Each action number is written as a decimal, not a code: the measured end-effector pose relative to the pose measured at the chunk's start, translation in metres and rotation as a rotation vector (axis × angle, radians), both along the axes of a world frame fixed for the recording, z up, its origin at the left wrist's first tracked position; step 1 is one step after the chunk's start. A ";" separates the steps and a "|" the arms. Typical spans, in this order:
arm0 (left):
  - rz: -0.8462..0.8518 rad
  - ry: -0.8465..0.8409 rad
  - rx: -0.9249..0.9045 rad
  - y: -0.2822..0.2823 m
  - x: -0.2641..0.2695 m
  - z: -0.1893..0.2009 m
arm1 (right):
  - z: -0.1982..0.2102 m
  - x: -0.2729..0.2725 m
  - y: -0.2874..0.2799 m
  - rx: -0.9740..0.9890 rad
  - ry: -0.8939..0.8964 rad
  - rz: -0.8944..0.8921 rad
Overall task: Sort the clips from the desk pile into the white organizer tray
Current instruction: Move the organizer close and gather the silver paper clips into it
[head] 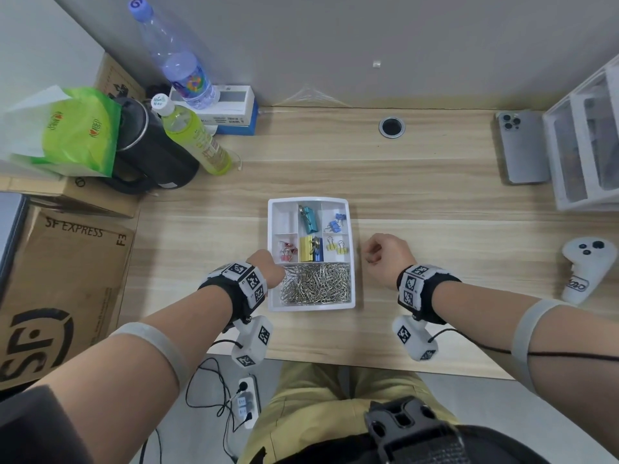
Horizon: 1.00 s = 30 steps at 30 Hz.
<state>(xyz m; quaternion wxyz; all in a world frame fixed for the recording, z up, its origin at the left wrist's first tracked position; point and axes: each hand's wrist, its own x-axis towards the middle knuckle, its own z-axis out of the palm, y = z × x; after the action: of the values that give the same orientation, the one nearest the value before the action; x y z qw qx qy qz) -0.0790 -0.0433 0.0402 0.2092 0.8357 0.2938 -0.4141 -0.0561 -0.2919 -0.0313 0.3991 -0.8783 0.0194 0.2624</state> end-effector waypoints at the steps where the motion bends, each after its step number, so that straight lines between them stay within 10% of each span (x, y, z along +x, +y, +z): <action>1: -0.001 0.002 0.001 0.000 0.000 0.000 | 0.002 0.004 -0.001 0.014 0.036 -0.060; 14: 0.003 0.003 -0.011 0.001 0.000 0.001 | 0.046 0.013 0.039 0.251 0.335 -0.109; 22: -0.004 -0.007 -0.014 0.002 -0.001 -0.002 | 0.042 -0.026 0.062 0.132 0.137 0.232; 30: -0.100 0.038 -0.015 0.005 0.004 0.003 | 0.053 0.022 0.013 -0.029 0.129 0.106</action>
<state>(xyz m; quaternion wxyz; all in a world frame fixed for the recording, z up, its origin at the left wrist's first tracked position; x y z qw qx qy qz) -0.0754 -0.0386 0.0427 0.1890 0.8398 0.2525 -0.4419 -0.0338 -0.2792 0.0215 0.3700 -0.8650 0.0025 0.3389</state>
